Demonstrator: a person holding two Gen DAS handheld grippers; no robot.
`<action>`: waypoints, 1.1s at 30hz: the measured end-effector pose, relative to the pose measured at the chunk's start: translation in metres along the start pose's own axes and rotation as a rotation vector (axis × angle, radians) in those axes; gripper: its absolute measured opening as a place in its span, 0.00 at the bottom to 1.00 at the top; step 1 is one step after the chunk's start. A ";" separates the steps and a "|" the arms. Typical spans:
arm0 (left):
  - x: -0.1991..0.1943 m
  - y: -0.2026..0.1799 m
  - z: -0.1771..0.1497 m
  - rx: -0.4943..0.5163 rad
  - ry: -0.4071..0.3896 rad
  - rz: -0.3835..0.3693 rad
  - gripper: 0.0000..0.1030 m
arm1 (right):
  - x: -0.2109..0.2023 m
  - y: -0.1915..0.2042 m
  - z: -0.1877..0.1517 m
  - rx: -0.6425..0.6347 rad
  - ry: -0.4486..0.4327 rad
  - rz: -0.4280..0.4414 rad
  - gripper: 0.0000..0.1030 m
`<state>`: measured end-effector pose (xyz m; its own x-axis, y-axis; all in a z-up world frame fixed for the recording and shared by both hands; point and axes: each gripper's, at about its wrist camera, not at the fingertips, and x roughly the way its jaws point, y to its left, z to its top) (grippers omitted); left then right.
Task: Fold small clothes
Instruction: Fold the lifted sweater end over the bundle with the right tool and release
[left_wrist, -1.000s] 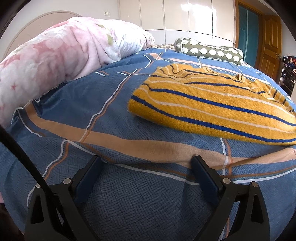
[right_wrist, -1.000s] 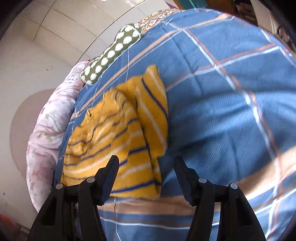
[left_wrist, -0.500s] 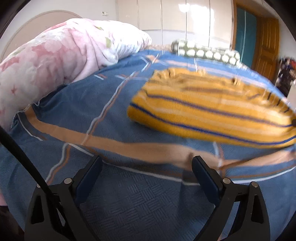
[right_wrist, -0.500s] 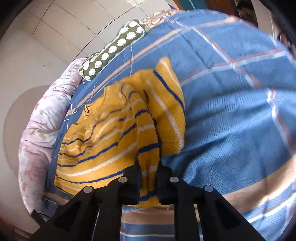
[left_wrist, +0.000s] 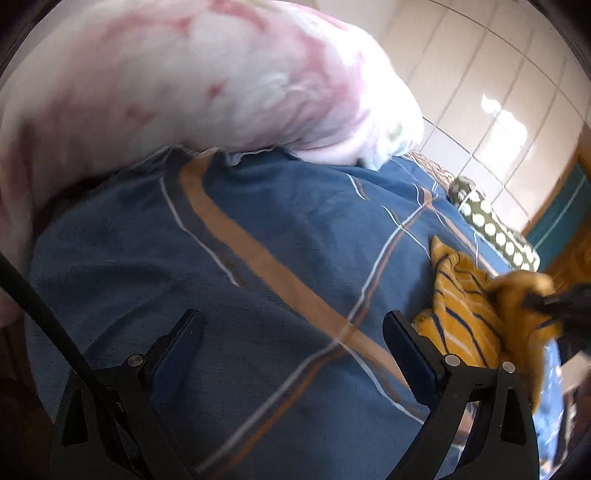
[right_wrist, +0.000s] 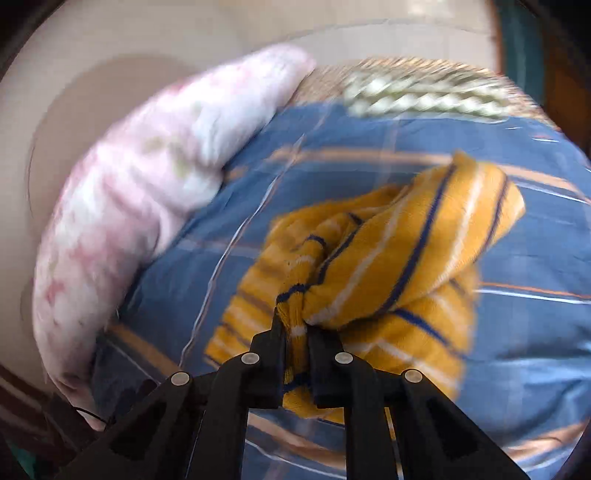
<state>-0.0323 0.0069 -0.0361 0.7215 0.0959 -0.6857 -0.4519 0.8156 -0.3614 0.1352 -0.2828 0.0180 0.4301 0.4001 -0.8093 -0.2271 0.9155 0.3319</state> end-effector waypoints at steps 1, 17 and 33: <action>-0.001 0.001 -0.001 -0.003 -0.002 -0.003 0.94 | 0.016 0.006 0.000 -0.003 0.028 -0.003 0.10; 0.001 0.001 -0.003 0.002 0.015 -0.023 0.94 | 0.038 0.047 -0.010 -0.113 0.114 0.122 0.11; 0.005 -0.002 -0.003 0.014 0.022 -0.021 0.94 | 0.065 0.061 -0.029 -0.412 0.070 -0.370 0.08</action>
<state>-0.0292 0.0038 -0.0403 0.7193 0.0660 -0.6916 -0.4291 0.8251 -0.3676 0.1242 -0.2023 -0.0284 0.4898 0.0388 -0.8710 -0.4008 0.8972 -0.1855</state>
